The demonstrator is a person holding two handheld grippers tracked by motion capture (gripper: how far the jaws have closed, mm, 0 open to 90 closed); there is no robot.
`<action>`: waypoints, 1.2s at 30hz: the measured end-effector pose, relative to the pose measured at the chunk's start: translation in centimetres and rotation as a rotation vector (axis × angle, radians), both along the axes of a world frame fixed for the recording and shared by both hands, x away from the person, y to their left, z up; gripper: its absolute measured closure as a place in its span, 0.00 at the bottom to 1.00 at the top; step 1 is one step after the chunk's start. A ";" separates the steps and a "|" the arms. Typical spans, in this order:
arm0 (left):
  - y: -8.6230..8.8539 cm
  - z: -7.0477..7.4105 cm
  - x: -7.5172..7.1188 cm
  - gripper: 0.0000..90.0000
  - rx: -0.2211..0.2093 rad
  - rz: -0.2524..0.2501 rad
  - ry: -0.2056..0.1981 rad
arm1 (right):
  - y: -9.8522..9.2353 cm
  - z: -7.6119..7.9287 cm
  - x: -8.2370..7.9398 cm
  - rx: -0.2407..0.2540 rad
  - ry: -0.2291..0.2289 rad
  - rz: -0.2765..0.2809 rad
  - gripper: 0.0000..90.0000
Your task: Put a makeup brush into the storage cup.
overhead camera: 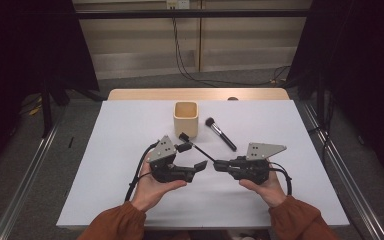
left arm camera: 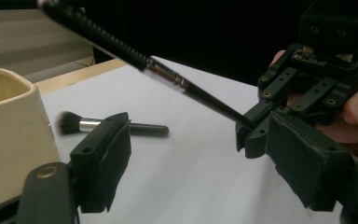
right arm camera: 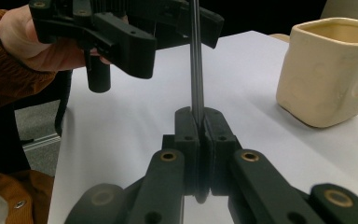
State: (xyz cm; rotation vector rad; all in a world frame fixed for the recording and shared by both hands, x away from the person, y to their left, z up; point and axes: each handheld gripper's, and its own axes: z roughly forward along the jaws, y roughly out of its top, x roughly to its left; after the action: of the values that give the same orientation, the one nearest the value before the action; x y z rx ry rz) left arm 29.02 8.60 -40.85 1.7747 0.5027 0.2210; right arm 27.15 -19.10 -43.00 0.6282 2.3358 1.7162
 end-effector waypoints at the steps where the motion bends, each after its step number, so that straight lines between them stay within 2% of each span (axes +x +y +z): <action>1: 0.0 0.1 0.1 0.31 0.000 -0.015 0.005 | 0.0 0.0 0.0 0.000 0.001 0.002 0.96; 3: -0.2 0.2 0.1 0.34 0.001 -0.009 -0.004 | 0.1 0.0 0.0 -0.001 0.001 0.003 0.96; 5: -0.3 0.1 0.2 0.45 -0.006 -0.030 -0.007 | 0.2 -0.1 0.0 0.002 0.004 0.005 0.96; 6: -0.3 0.1 0.1 0.44 -0.001 -0.019 -0.012 | 0.2 -0.1 0.0 0.000 0.004 0.007 0.96; 12: -0.1 0.2 0.5 0.56 -0.038 -0.007 0.010 | 0.1 -0.2 0.1 -0.003 0.005 0.008 0.96; 16: 0.3 0.3 0.6 0.61 -0.074 -0.022 0.030 | 0.1 -0.3 0.1 -0.008 0.011 0.005 0.96; 19: 0.5 0.3 0.7 0.67 -0.078 -0.018 0.033 | 0.2 -0.5 0.1 -0.012 0.014 0.011 0.96; 28: 0.7 0.4 0.7 0.75 -0.102 -0.023 0.063 | 0.4 -0.8 0.2 -0.025 0.010 0.012 0.96; 36: 0.7 0.4 0.8 0.81 -0.133 -0.037 0.115 | 0.5 -1.0 0.1 -0.044 0.009 0.019 0.96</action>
State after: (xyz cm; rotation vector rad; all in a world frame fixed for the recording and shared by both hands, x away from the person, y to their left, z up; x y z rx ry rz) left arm 29.77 9.29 -40.43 1.6719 0.5535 0.0578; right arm 27.28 -18.56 -43.99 0.6102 2.3860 1.6687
